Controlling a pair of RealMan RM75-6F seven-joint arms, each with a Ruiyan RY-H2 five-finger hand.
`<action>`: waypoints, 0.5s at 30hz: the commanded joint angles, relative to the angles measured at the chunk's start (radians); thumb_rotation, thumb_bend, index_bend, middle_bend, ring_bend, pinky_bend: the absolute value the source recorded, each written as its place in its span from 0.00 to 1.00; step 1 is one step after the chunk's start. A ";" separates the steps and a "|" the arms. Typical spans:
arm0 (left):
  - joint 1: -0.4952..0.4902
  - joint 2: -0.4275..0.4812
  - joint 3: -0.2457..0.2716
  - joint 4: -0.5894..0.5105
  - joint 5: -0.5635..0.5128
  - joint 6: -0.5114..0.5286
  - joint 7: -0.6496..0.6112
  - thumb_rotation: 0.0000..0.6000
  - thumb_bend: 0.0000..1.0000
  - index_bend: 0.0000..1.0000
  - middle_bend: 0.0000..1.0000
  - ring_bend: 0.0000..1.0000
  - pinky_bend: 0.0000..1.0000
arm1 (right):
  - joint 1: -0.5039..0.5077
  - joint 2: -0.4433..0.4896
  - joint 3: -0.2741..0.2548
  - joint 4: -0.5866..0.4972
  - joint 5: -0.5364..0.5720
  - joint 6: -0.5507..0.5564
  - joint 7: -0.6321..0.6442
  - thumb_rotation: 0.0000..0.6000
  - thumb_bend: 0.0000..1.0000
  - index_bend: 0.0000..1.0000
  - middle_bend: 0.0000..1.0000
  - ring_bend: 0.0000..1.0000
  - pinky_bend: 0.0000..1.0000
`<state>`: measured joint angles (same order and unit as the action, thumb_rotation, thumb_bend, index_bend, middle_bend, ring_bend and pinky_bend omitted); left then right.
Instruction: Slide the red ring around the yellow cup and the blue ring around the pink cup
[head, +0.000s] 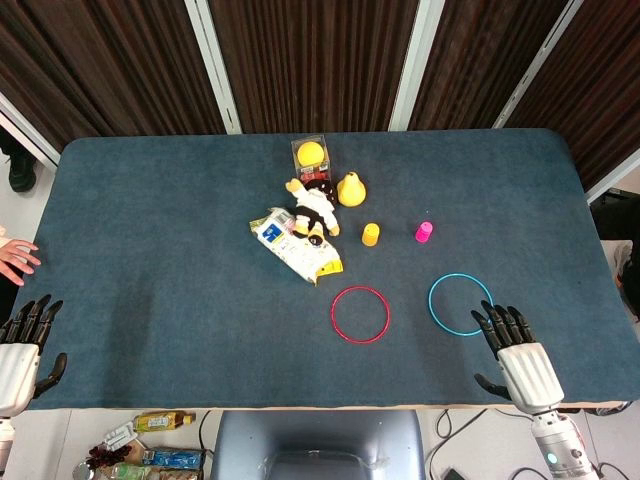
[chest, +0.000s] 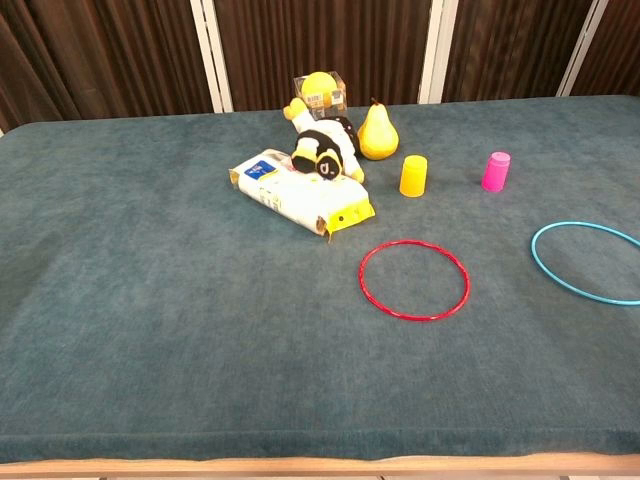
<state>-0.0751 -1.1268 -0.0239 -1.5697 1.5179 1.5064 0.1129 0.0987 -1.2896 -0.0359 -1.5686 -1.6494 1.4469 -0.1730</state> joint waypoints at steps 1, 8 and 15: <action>-0.002 -0.001 -0.001 0.000 -0.004 -0.005 0.003 1.00 0.43 0.00 0.00 0.00 0.19 | 0.011 -0.005 -0.002 0.005 -0.009 -0.013 0.013 1.00 0.26 0.00 0.00 0.00 0.00; 0.003 0.007 0.003 -0.007 0.007 0.005 -0.008 1.00 0.43 0.00 0.00 0.00 0.19 | 0.112 -0.071 0.002 0.053 -0.064 -0.131 0.044 1.00 0.25 0.01 0.00 0.00 0.00; 0.009 0.018 0.007 -0.002 0.023 0.020 -0.041 1.00 0.43 0.00 0.00 0.00 0.19 | 0.274 -0.203 0.072 0.156 -0.041 -0.315 0.060 1.00 0.26 0.21 0.00 0.00 0.00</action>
<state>-0.0671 -1.1109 -0.0176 -1.5723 1.5393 1.5249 0.0739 0.3186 -1.4422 0.0064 -1.4553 -1.7053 1.1941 -0.1245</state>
